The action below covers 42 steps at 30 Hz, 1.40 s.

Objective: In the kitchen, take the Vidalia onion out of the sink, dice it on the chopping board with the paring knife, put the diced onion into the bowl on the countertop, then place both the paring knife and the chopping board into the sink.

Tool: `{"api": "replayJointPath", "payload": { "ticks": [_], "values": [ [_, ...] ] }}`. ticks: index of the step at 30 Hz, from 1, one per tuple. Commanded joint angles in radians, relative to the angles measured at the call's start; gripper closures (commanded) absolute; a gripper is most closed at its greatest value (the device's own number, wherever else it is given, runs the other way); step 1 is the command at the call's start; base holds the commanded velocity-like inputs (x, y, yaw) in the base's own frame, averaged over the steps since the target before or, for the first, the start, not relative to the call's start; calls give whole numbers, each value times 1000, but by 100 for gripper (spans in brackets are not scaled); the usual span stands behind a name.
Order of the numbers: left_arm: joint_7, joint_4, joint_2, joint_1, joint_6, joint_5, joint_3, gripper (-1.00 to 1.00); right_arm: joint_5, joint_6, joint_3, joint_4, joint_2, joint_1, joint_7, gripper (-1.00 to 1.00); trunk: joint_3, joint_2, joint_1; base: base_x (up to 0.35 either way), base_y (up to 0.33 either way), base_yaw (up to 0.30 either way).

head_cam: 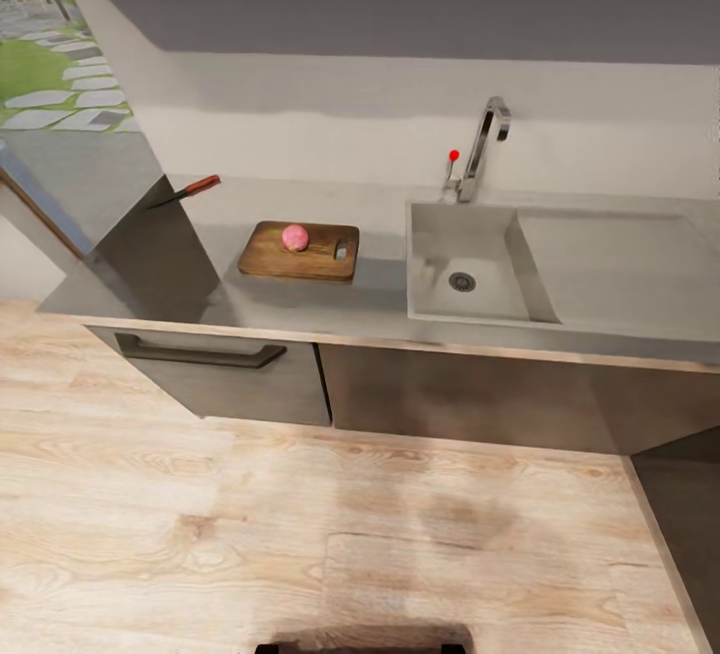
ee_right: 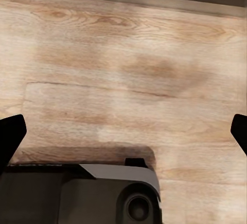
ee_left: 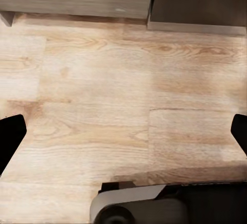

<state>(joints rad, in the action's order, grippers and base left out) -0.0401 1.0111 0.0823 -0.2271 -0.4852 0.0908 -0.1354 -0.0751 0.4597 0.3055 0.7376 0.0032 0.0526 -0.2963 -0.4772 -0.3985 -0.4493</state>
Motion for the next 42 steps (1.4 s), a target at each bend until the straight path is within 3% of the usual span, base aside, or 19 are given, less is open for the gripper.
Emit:
{"api": "replayJointPath", "payload": {
  "ticks": [1, 4, 12, 42],
  "values": [
    [-4, -12, 1, 0, -7, 10, -4, -100, -8, 3, 4, 1, -2, 0, -4, -100, 1, -2, -1, 0, 0, 0],
    [-4, -35, 1, 0, -11, 10, -3, -100, -11, 3, -3, 2, -3, 0, -4, -100, 5, -2, -1, 0, 0, -8],
    [-5, -71, 1, 2, -13, 10, -2, -100, -24, 2, -69, 2, 2, 0, -3, -100, 17, -2, -1, 0, 0, -138],
    [-7, -84, -1, 2, -13, 15, -3, -100, -24, 3, -72, 2, 1, 1, -2, -100, 56, -2, -1, 0, 0, -193]
  ]
}}
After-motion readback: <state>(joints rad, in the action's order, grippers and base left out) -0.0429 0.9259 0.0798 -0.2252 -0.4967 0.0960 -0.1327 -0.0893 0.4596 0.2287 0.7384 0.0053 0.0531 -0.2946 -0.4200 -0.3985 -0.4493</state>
